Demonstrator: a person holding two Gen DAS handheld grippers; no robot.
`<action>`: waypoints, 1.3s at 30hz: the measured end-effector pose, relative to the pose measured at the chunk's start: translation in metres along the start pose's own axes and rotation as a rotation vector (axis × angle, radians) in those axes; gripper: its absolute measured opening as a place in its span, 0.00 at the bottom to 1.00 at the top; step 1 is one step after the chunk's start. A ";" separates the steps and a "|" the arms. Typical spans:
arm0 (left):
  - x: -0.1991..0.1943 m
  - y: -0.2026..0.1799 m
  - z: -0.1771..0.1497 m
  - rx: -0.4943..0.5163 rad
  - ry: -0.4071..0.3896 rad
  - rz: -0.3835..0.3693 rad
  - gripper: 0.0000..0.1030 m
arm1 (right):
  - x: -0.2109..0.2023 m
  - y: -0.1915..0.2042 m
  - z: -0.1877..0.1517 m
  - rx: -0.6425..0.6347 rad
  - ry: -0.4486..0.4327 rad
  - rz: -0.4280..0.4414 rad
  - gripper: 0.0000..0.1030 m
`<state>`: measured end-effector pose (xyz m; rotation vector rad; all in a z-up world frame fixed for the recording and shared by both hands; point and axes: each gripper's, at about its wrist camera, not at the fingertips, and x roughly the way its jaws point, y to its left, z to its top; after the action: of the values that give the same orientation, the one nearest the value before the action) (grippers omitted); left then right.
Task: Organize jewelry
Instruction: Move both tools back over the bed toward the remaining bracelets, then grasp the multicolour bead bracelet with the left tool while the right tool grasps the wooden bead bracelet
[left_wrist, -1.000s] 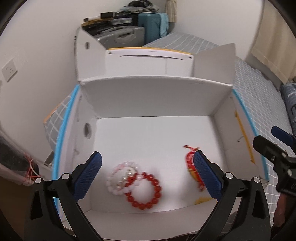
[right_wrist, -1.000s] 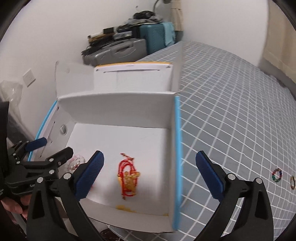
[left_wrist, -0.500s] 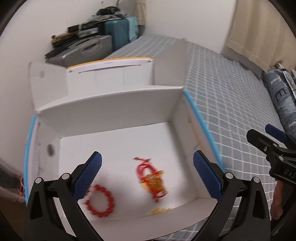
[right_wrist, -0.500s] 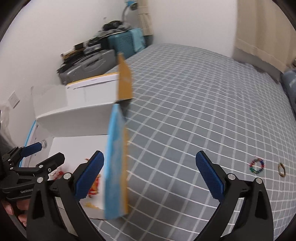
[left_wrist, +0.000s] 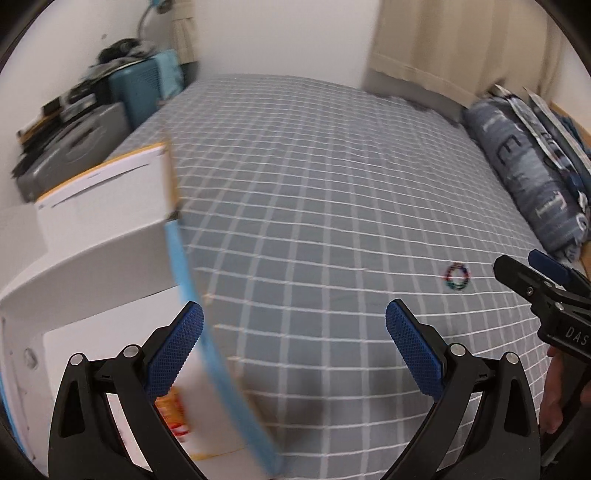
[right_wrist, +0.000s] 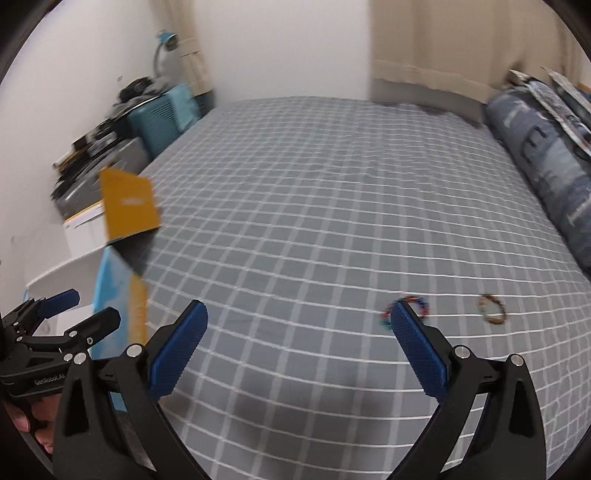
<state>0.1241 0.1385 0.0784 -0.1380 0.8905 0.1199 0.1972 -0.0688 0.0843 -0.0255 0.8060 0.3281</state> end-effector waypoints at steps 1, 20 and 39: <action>0.005 -0.012 0.003 0.006 0.004 -0.012 0.94 | 0.000 -0.009 0.001 0.006 -0.002 -0.008 0.93; 0.134 -0.181 0.013 0.156 0.144 -0.142 0.94 | 0.052 -0.221 -0.012 0.151 0.057 -0.186 0.93; 0.231 -0.211 0.001 0.195 0.216 -0.122 0.93 | 0.149 -0.307 -0.047 0.271 0.226 -0.250 0.71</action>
<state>0.3025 -0.0580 -0.0864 -0.0234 1.1015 -0.0977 0.3517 -0.3256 -0.0860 0.0914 1.0542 -0.0231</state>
